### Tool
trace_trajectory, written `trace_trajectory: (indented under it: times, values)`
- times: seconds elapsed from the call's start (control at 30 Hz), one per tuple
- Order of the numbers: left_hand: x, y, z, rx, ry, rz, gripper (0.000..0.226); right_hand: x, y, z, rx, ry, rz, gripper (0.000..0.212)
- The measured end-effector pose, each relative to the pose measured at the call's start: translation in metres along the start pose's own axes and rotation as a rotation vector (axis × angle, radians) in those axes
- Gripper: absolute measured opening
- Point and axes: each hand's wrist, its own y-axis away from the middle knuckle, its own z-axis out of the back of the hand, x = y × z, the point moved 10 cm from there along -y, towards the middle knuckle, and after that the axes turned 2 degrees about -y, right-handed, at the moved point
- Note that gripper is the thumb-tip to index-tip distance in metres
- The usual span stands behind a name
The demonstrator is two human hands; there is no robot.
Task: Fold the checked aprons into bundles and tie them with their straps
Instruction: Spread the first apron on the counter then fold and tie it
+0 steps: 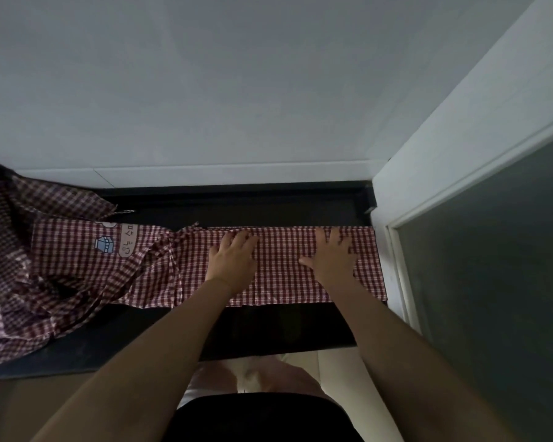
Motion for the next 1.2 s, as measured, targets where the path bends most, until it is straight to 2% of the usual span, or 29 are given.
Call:
trace_trajectory:
  times: [0.1,0.17,0.23,0.3,0.33,0.43,0.5,0.57,0.63,0.7,0.77,0.83,0.9,0.93,1.0,1.1,1.2]
  values:
    - [0.02,0.005,0.031,-0.206,0.036,0.032,0.047,0.02,0.006,0.012,-0.077,0.087,-0.022,0.074]
    - [0.049,0.012,0.048,-0.352,0.076,0.098,0.042,0.056,0.016,0.027,-0.233,0.106,0.077,0.054]
    - [0.083,0.02,0.059,-0.396,0.125,0.174,0.043,0.103,0.029,0.031,-0.318,0.003,0.218,0.033]
    - [0.119,0.028,0.067,-0.407,0.181,0.227,0.045,0.146,0.037,0.019,-0.209,-0.198,0.272,0.014]
    - [0.136,0.033,0.071,-0.41,0.189,0.247,0.046,0.165,0.04,0.008,-0.096,-0.324,0.264,0.014]
    - [0.193,0.051,0.072,-0.337,0.204,0.302,0.043,0.222,0.054,-0.029,0.154,-0.633,0.174,0.02]
    - [0.228,0.059,0.065,-0.227,0.219,0.365,0.044,0.25,0.062,-0.047,0.236,-0.693,0.143,0.024]
    - [0.261,0.065,0.056,-0.075,0.169,0.355,0.049,0.275,0.068,-0.064,0.303,-0.675,0.122,0.025]
    - [0.283,0.067,0.046,0.08,0.048,0.258,0.057,0.286,0.063,-0.074,0.257,-0.484,0.101,0.027]
    - [0.292,0.072,0.042,0.163,-0.054,0.177,0.065,0.284,0.059,-0.077,0.17,-0.276,0.039,0.017]
    - [0.302,0.077,0.045,0.214,-0.13,0.164,0.067,0.285,0.068,-0.072,0.096,-0.275,-0.05,0.017]
    - [0.305,0.076,0.049,0.271,-0.188,0.198,0.061,0.278,0.075,-0.062,0.051,-0.468,-0.132,0.023]
    - [0.306,0.072,0.056,0.28,-0.193,0.225,0.056,0.266,0.082,-0.058,0.071,-0.743,-0.24,0.017]
    - [0.299,0.069,0.06,0.245,-0.134,0.196,0.055,0.265,0.087,-0.057,0.096,-0.868,-0.264,0.013]
    - [0.266,0.064,0.066,0.164,0.061,0.024,0.059,0.269,0.095,-0.049,0.146,-0.99,-0.227,0.01]
    - [0.219,0.066,0.053,0.223,0.238,-0.149,0.071,0.277,0.101,-0.04,0.2,-0.999,-0.138,0.007]
    - [0.21,0.058,0.035,0.279,0.038,-0.105,0.07,0.267,0.1,-0.039,0.295,-0.7,-0.119,0.009]
